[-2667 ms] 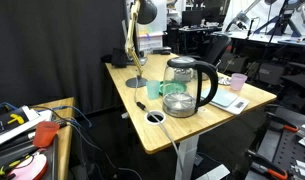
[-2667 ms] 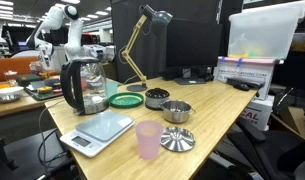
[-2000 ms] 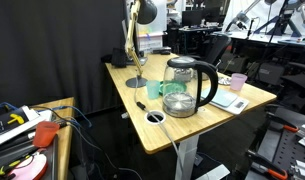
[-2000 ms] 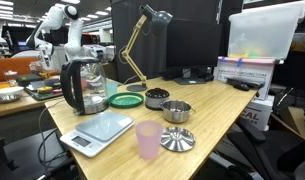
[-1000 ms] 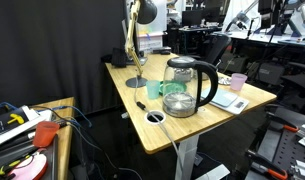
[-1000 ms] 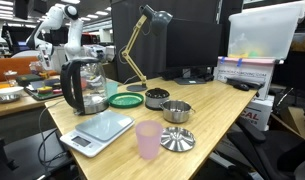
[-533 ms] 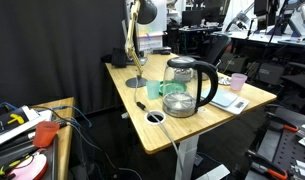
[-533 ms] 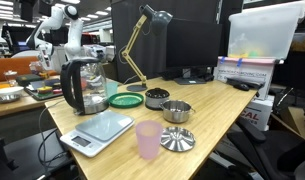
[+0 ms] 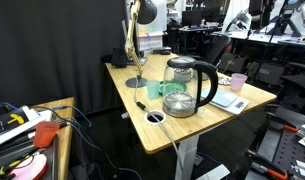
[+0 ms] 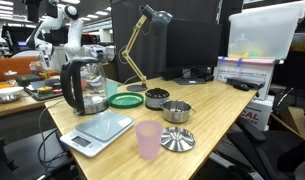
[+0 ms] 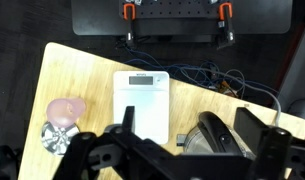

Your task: Put the silver pot on the scale and then cover it with the silver lid

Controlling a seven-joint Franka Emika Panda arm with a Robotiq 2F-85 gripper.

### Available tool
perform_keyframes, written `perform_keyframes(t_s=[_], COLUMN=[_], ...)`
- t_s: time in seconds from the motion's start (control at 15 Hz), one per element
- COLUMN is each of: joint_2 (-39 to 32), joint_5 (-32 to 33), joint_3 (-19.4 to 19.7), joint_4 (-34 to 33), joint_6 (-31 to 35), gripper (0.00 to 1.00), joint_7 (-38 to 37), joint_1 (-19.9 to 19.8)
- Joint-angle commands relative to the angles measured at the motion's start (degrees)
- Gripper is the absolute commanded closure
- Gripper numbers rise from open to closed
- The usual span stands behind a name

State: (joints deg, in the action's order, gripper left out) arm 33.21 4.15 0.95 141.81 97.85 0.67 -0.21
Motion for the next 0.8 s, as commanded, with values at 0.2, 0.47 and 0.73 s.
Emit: perform_keyframes(t_s=[0.2,0.47,0.73], joint_2=[-9.02,-10.91,-9.99], joint_5=[-0.48,-0.12,-0.12], joint_3=[-0.3,-0.28,-0.31], joint_4=[-3.09,-2.19,-2.15], joint_6=[12.36,15.45,15.24], gripper=[0.0,0.0,0.0], joint_7=[-1.77,-1.93,-1.92], joint_1=[-0.44,-0.39,-0.38])
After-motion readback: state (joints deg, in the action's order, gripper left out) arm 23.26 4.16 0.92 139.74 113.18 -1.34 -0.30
